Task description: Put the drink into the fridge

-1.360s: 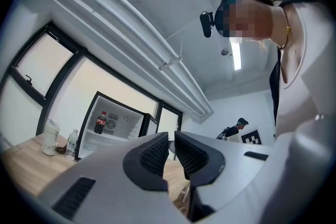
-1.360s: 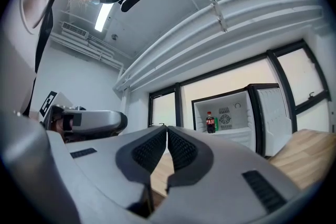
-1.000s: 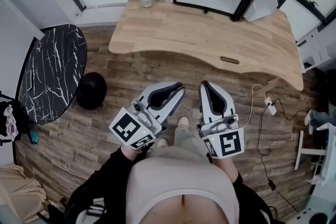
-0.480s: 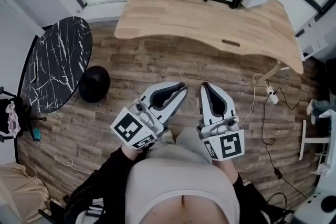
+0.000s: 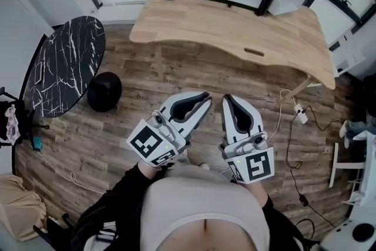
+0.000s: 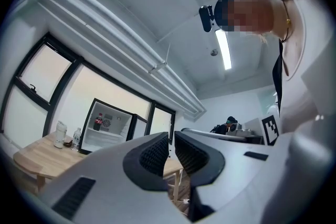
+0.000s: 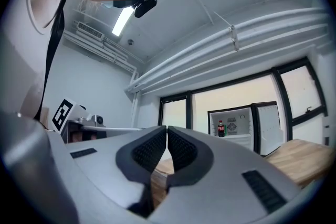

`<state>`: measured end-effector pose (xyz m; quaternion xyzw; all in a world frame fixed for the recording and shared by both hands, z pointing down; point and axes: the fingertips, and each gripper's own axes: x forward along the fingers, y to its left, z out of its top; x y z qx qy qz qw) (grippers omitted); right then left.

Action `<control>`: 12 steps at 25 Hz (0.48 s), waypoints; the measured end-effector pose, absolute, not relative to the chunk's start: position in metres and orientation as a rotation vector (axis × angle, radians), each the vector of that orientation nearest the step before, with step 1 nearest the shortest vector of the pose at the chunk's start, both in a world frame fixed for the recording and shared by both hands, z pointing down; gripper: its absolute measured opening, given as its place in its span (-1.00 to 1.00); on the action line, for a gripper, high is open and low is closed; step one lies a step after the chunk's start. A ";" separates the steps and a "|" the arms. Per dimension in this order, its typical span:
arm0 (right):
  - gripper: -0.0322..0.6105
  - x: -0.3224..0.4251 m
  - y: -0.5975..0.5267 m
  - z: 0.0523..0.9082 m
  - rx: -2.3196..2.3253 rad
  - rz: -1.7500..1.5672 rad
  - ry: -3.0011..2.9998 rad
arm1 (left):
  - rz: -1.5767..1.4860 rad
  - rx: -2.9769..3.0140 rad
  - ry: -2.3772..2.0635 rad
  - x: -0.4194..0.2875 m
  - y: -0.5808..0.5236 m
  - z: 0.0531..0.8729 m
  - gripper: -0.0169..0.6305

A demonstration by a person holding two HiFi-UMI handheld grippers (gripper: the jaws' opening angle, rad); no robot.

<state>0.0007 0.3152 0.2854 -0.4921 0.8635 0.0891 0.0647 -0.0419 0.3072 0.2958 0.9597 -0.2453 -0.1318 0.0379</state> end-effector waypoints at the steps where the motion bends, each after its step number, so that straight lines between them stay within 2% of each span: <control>1: -0.80 0.002 0.317 0.286 -1.485 0.265 2.609 | -0.407 2.942 -0.752 -0.040 0.310 0.296 -0.82; 12: -0.81 0.006 0.322 0.291 -1.486 0.241 2.621 | -0.423 2.936 -0.757 -0.036 0.315 0.294 -0.82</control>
